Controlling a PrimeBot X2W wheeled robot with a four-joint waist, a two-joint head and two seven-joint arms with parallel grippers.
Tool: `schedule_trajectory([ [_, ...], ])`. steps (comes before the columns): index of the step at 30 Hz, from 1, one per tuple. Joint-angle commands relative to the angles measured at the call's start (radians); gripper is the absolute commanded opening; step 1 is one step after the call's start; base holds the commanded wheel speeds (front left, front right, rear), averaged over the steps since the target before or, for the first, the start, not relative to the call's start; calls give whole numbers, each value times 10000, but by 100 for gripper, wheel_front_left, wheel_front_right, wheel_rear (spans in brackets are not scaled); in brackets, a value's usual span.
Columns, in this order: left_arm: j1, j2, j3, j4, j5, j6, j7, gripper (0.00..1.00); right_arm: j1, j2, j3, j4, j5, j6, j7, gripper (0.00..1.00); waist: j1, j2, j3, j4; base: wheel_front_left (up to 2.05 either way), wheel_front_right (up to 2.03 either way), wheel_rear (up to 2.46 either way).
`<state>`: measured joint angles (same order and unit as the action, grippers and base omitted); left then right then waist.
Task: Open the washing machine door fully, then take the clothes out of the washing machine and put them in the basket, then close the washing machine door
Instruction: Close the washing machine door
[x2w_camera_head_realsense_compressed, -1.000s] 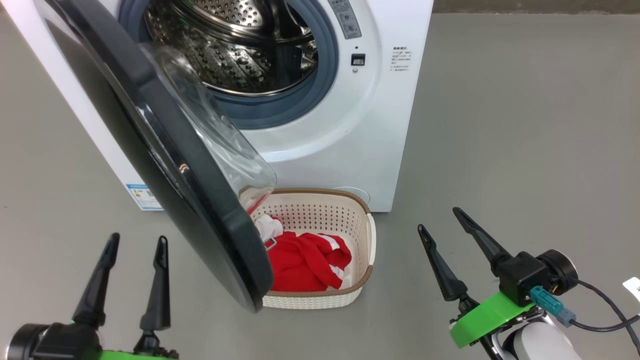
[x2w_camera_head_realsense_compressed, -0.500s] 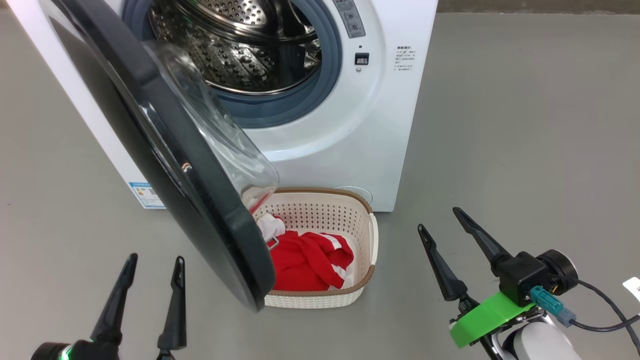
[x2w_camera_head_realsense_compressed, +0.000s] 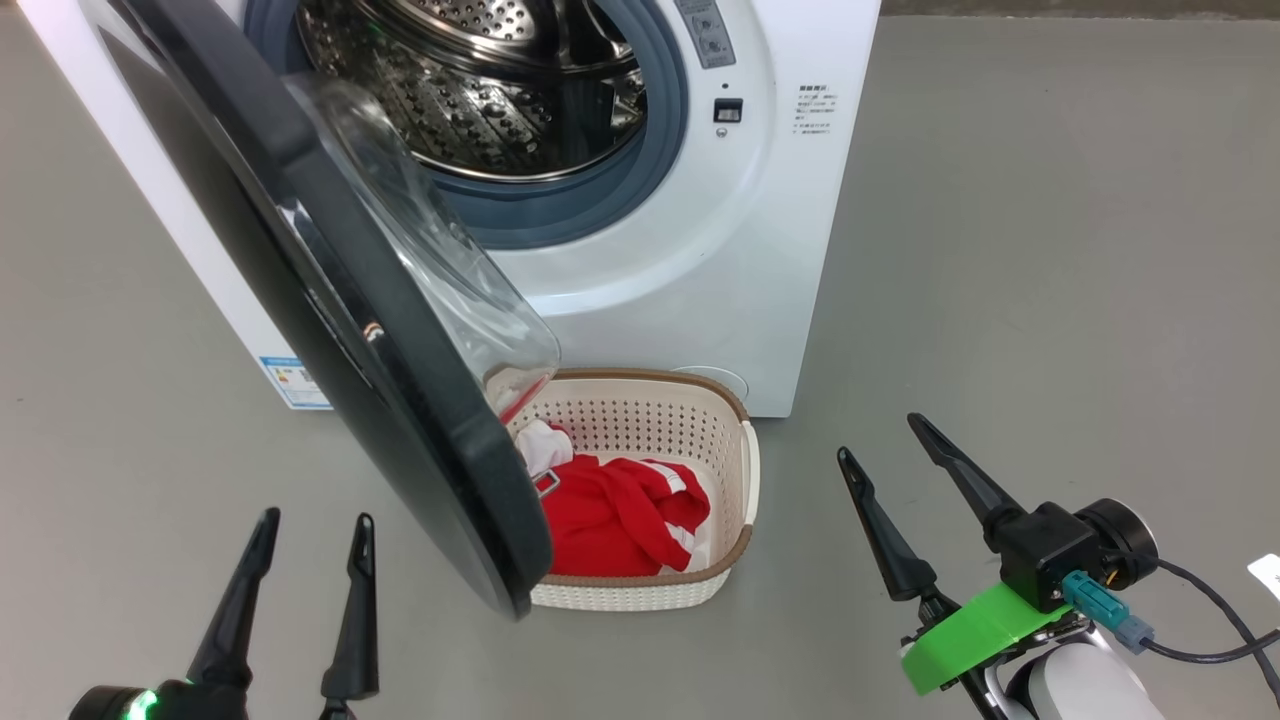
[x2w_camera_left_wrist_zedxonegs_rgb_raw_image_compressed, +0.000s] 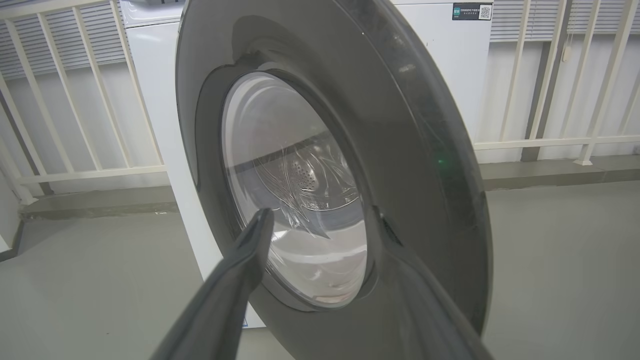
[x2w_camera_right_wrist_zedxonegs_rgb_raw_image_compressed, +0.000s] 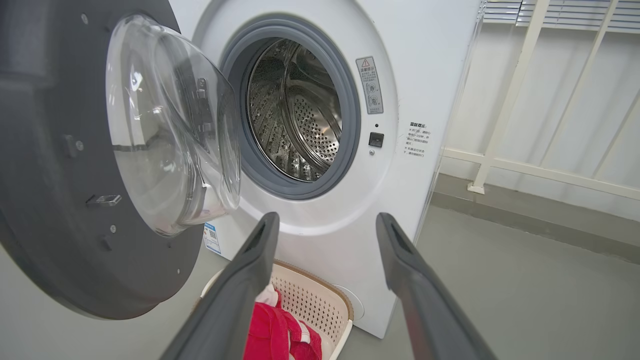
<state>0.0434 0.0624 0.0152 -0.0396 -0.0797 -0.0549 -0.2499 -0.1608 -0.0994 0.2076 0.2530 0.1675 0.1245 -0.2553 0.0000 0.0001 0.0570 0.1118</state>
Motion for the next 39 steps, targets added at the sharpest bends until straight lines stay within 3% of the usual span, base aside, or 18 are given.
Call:
schedule_trajectory([
  [1,-155,21,372,-209,84,-45,-118,100,-142,-27,161,-261,30,62,-65,100,0,-1,11,16,0,0,0],
  [3,-191,-3,394,-256,28,-21,-118,100,-145,-16,164,-273,33,62,-65,100,0,-1,41,38,0,0,0],
  [5,-217,-28,389,-229,-35,22,-118,22,-154,-9,174,-283,34,62,-65,100,0,-1,69,55,0,0,0],
  [6,-262,-43,407,-233,-129,59,-118,0,-158,-6,177,-287,36,62,-65,100,0,-1,83,62,0,0,0],
  [9,-470,-84,454,-222,-694,75,-118,0,-176,-3,172,-304,55,62,-65,100,0,-1,133,79,0,0,0],
  [13,-979,-114,633,-119,-3004,8,-118,0,-242,-31,173,-321,63,62,-65,100,0,-1,211,64,0,0,0],
  [17,-1407,-118,551,74,-6184,184,-118,0,-285,-18,120,-296,75,62,-65,100,0,-1,261,-9,0,0,0],
  [20,-1685,-119,441,-61,-9172,394,32,0,-262,-5,88,-270,70,62,-65,100,0,-1,297,-57,0,0,0],
  [22,-1802,-120,391,-317,-10881,534,329,0,-242,7,74,-241,83,62,-65,100,0,-1,311,-92,0,0,0],
  [23,-1881,-120,392,-668,-12532,712,736,0,-238,13,61,-228,105,62,-65,100,0,-1,334,-121,0,0,0],
  [25,-1924,-120,457,-1042,-13822,955,1202,0,-238,3,42,-224,109,62,-65,100,0,-1,343,-139,0,0,0],
  [30,-1937,-121,763,-1930,-15682,1551,2160,0,-210,-6,54,-207,112,62,-65,100,0,-1,328,-171,0,0,0],
  [39,-1801,105,868,-2722,-16488,2308,2902,0,-252,43,167,-192,157,62,-65,100,0,-1,321,-345,0,0,0],
])
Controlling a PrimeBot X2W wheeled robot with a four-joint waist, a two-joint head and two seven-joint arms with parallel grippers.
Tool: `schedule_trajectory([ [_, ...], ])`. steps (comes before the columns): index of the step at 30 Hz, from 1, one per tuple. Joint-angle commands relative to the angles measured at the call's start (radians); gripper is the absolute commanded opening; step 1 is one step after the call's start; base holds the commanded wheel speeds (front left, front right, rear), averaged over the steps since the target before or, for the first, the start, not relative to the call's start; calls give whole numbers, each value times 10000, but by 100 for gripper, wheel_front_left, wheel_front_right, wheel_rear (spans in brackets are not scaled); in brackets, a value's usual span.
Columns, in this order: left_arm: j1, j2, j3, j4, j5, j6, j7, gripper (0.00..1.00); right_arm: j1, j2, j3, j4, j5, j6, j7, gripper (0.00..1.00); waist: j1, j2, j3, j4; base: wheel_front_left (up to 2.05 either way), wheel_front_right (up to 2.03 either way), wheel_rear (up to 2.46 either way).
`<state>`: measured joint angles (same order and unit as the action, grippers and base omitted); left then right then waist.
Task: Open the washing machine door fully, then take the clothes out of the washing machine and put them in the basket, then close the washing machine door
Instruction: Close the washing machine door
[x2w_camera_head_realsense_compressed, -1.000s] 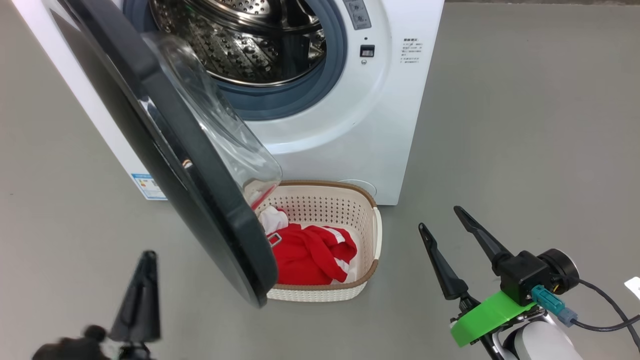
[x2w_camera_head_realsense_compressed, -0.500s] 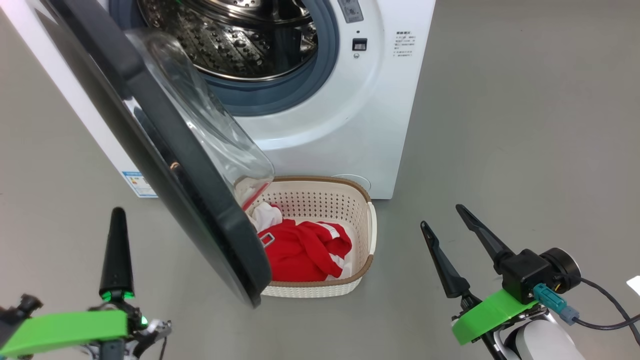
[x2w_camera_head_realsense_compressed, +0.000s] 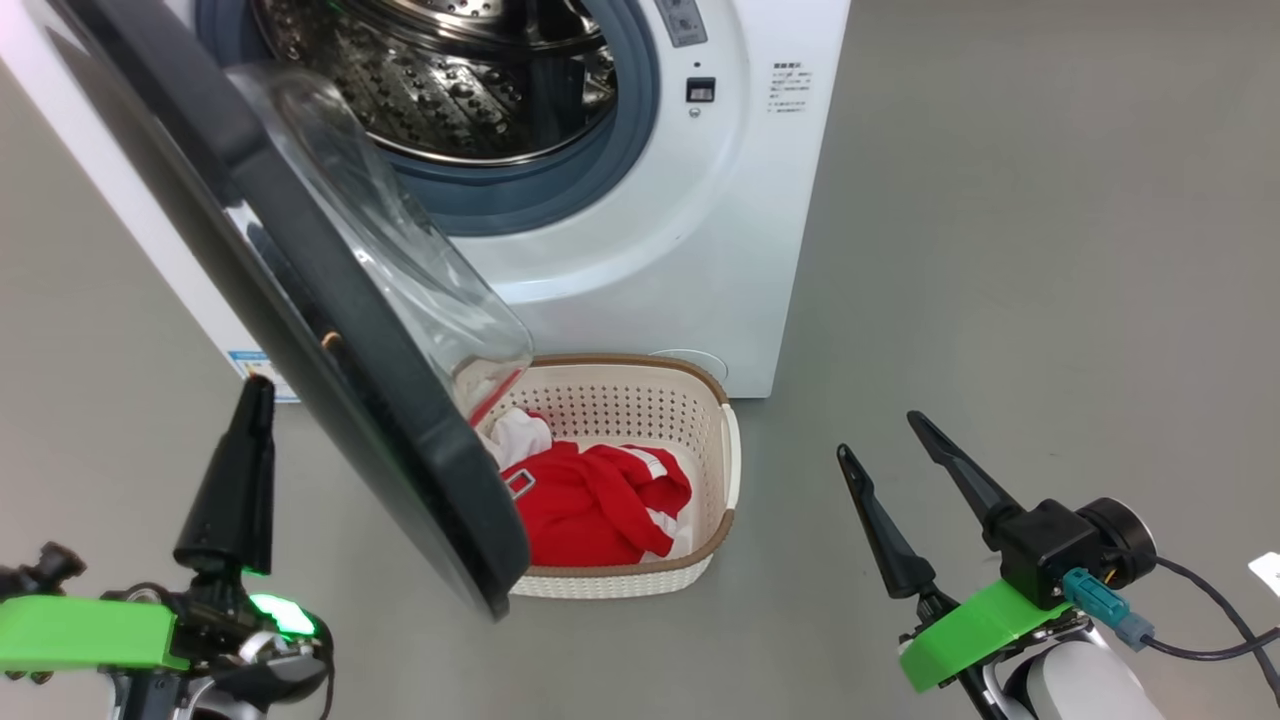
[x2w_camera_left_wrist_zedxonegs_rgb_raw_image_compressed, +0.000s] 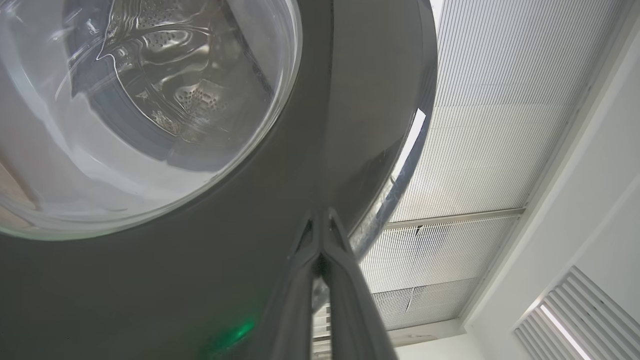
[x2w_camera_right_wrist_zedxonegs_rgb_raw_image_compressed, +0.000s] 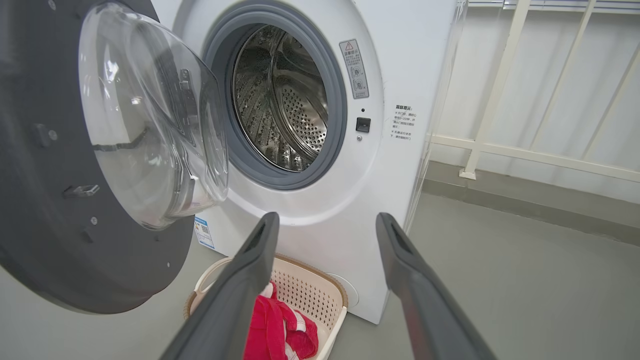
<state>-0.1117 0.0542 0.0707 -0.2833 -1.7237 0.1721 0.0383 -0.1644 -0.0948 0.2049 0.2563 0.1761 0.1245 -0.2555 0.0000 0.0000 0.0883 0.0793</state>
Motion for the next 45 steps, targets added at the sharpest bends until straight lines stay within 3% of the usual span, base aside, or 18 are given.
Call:
schedule_trajectory([
  [1,-233,220,282,-336,-53,111,76,0,-227,9,222,-224,76,62,-63,100,0,0,20,-74,0,0,0],
  [8,-246,264,106,-492,-103,320,261,0,-243,52,269,-223,144,62,-63,100,0,0,101,-512,0,0,0],
  [24,-870,270,-228,-89,306,199,94,0,-438,63,360,-384,254,62,-63,100,0,0,633,-1469,0,0,0],
  [45,-3264,189,-348,898,903,-9,-628,0,-992,153,462,-587,292,62,-63,100,0,0,1840,-2193,0,0,0],
])
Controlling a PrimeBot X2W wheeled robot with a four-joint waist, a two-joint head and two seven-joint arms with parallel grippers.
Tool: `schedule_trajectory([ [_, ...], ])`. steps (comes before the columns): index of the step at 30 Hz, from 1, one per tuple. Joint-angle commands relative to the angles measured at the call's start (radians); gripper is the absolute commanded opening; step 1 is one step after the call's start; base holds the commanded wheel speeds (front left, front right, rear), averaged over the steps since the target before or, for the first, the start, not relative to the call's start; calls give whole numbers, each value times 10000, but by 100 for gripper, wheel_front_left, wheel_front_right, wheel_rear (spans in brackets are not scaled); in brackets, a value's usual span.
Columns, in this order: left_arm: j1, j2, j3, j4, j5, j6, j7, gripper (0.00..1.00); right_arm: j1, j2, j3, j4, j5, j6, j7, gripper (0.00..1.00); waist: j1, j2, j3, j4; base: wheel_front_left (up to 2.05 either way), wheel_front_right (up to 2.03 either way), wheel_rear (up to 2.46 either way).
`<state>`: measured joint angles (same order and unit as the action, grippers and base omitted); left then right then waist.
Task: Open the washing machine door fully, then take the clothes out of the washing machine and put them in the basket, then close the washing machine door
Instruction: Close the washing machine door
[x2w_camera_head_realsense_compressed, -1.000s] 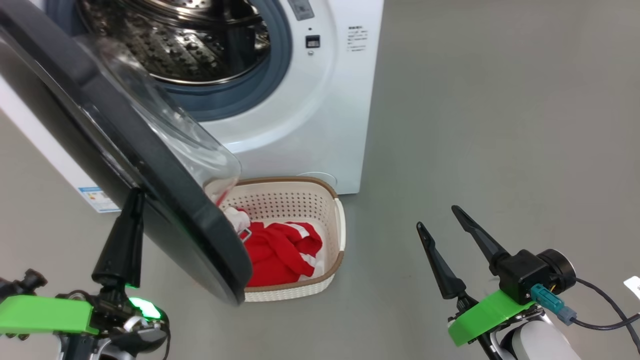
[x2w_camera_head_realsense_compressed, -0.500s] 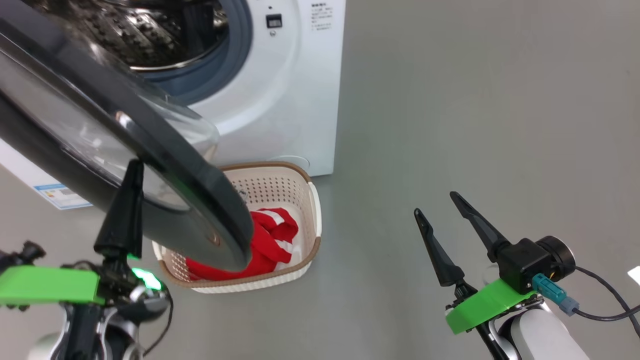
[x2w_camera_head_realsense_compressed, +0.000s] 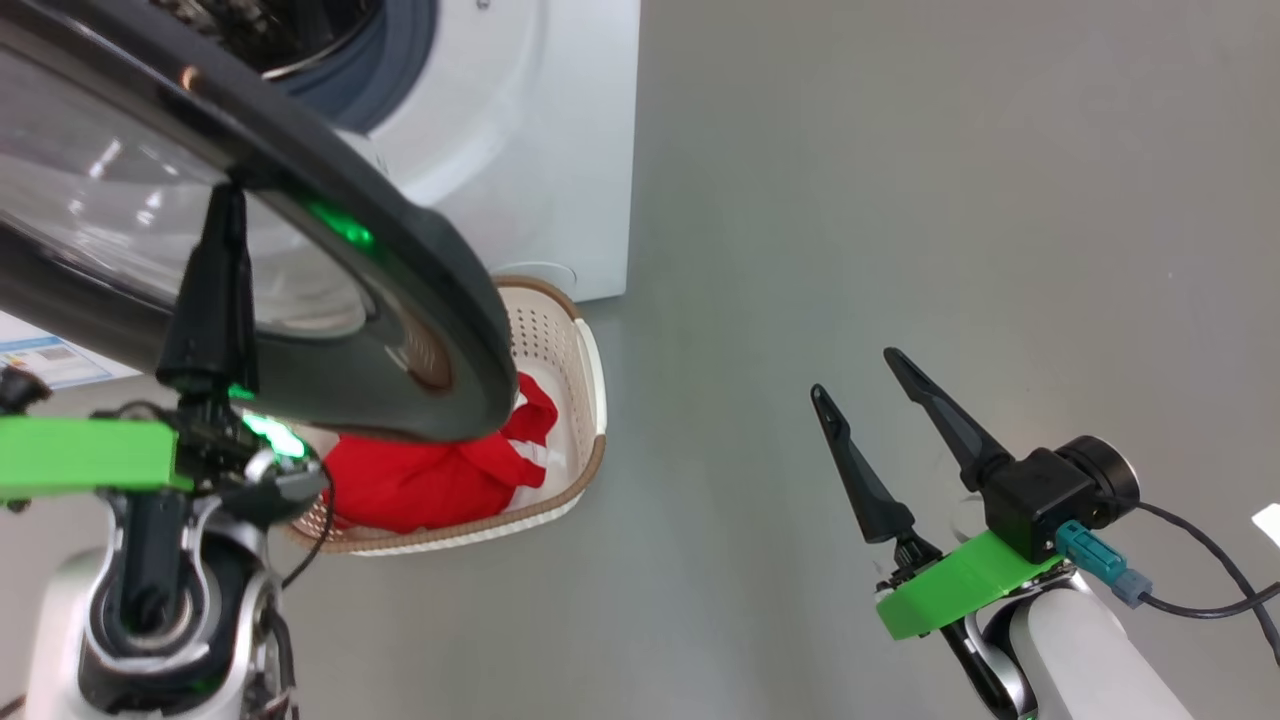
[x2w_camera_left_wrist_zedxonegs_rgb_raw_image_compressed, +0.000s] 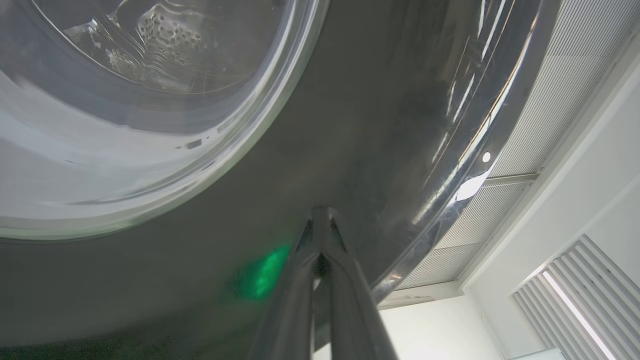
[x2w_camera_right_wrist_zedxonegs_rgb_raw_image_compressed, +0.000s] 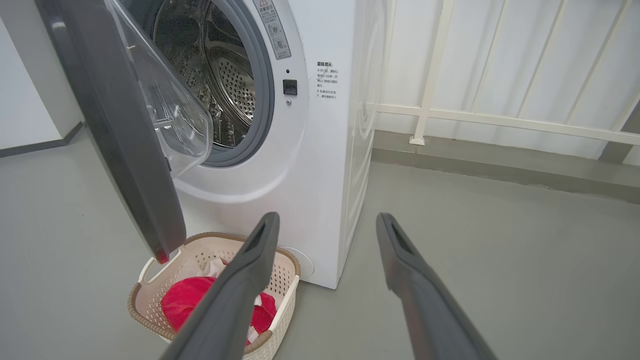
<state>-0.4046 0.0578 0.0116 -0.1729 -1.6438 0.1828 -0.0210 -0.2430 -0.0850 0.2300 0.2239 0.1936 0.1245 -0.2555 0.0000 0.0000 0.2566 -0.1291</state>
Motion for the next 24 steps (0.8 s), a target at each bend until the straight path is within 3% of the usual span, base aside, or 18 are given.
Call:
schedule_trajectory([
  [1,-473,141,232,-147,115,-138,-80,0,-235,50,220,-261,119,62,-63,100,0,0,223,-127,0,0,0],
  [24,-3247,646,367,1794,434,-643,-96,0,-721,28,200,-349,117,62,-63,100,0,0,1221,-913,0,0,0],
])
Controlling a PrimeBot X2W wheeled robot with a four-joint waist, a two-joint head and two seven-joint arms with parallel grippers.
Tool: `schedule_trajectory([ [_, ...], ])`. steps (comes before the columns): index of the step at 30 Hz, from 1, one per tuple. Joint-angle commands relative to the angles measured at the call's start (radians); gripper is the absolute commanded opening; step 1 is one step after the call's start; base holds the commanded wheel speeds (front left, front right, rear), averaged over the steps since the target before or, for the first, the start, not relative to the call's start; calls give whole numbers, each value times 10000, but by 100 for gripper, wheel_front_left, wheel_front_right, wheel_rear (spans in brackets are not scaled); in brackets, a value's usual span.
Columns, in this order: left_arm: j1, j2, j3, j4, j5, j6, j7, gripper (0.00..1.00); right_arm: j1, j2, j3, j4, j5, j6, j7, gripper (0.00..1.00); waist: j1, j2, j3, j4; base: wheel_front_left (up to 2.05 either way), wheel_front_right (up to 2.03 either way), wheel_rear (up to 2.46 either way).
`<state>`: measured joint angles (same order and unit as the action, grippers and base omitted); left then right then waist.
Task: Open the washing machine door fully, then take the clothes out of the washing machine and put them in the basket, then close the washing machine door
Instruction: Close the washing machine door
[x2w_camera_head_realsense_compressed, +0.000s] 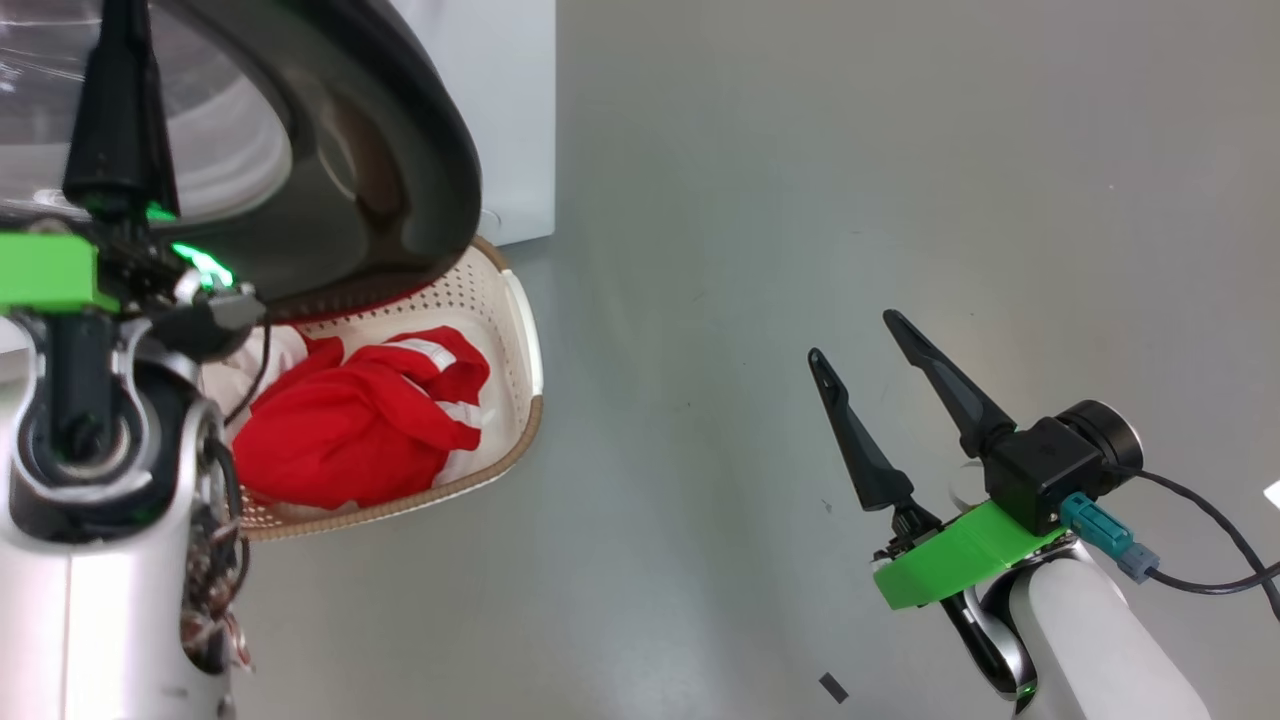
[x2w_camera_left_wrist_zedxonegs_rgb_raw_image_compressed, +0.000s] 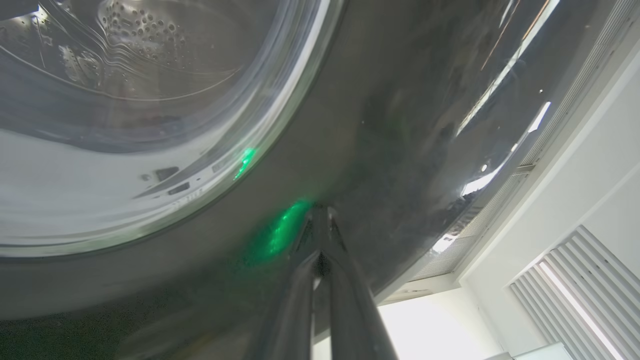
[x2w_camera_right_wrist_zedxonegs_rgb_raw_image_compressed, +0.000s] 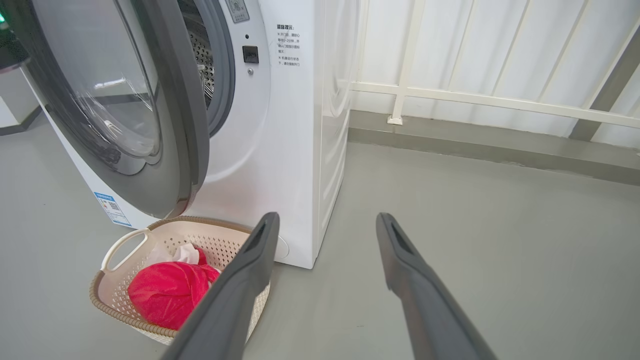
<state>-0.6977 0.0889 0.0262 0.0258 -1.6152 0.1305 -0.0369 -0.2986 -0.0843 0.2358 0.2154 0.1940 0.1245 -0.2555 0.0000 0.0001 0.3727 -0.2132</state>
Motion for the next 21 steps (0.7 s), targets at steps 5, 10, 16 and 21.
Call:
schedule_trajectory([
  [5,-923,458,255,304,154,-217,143,0,-193,-10,164,-272,119,62,-63,100,0,-1,178,-209,0,0,0],
  [10,-1537,609,357,823,284,-402,40,0,-277,3,321,-255,133,62,-63,100,0,-1,285,-456,0,0,0],
  [16,-1646,627,433,962,265,-569,22,0,-335,-17,265,-269,147,62,-63,100,0,-1,307,-525,0,0,0],
  [21,-1164,589,342,905,315,-678,94,100,-227,-42,136,-206,104,62,-63,100,0,-1,90,-386,0,0,0],
])
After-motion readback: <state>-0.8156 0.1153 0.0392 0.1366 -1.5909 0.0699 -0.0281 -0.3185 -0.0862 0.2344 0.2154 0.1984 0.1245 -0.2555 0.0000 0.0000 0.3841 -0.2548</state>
